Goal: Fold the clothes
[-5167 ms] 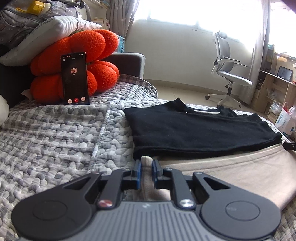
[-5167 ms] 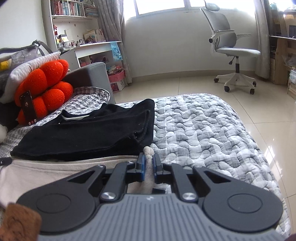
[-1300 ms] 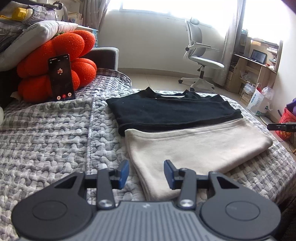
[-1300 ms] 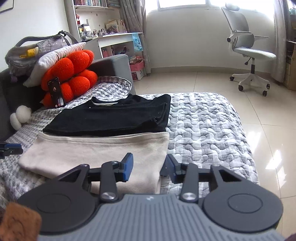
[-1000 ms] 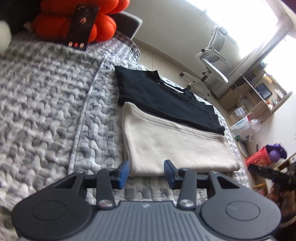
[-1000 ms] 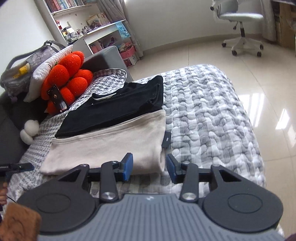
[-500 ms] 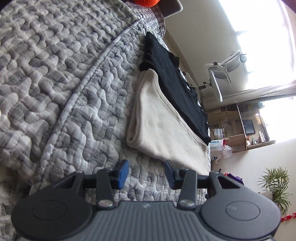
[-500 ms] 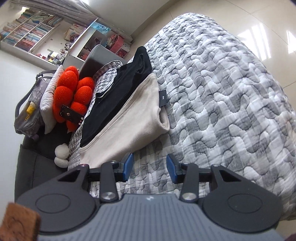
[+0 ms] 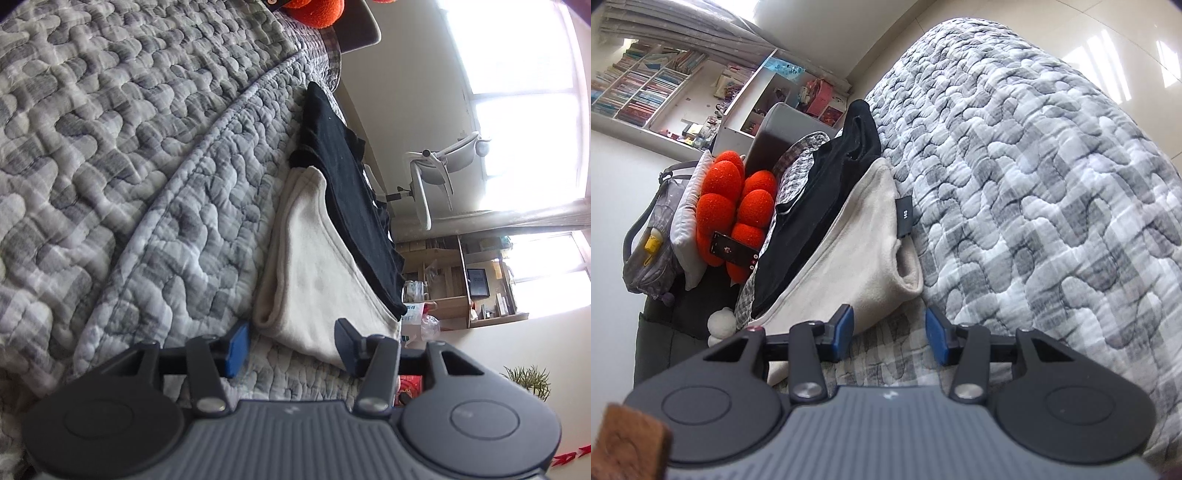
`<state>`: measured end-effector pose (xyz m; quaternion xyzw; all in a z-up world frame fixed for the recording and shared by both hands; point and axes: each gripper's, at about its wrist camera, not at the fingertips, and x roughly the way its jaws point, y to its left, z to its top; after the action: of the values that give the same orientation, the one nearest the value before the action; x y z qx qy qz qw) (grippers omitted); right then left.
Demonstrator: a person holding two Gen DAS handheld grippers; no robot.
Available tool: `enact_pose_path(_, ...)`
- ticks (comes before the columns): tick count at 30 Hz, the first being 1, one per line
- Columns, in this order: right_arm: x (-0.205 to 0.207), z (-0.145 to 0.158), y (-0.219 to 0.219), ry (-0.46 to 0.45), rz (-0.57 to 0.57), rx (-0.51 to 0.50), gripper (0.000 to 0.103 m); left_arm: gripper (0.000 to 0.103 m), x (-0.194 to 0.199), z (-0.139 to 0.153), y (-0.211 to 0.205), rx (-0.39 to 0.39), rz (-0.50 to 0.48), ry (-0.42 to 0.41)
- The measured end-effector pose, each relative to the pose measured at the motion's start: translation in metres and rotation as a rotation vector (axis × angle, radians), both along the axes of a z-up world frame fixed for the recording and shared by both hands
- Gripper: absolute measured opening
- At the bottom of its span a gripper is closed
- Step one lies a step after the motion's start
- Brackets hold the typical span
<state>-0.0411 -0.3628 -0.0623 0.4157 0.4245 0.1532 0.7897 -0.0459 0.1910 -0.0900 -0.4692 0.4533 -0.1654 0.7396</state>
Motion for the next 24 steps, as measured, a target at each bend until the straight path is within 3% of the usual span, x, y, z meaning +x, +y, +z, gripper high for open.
enact_pose_path(21, 0.025, -0.005, 0.006, -0.041, -0.016, 0.03, 0.047, 0.047, 0.023, -0.005, -0.007, -0.002, 0.014, -0.068)
enact_pose_path(24, 0.027, -0.006, 0.009, -0.049, -0.009, 0.023, 0.047, 0.039, 0.021, -0.007, -0.005, 0.009, 0.015, -0.077)
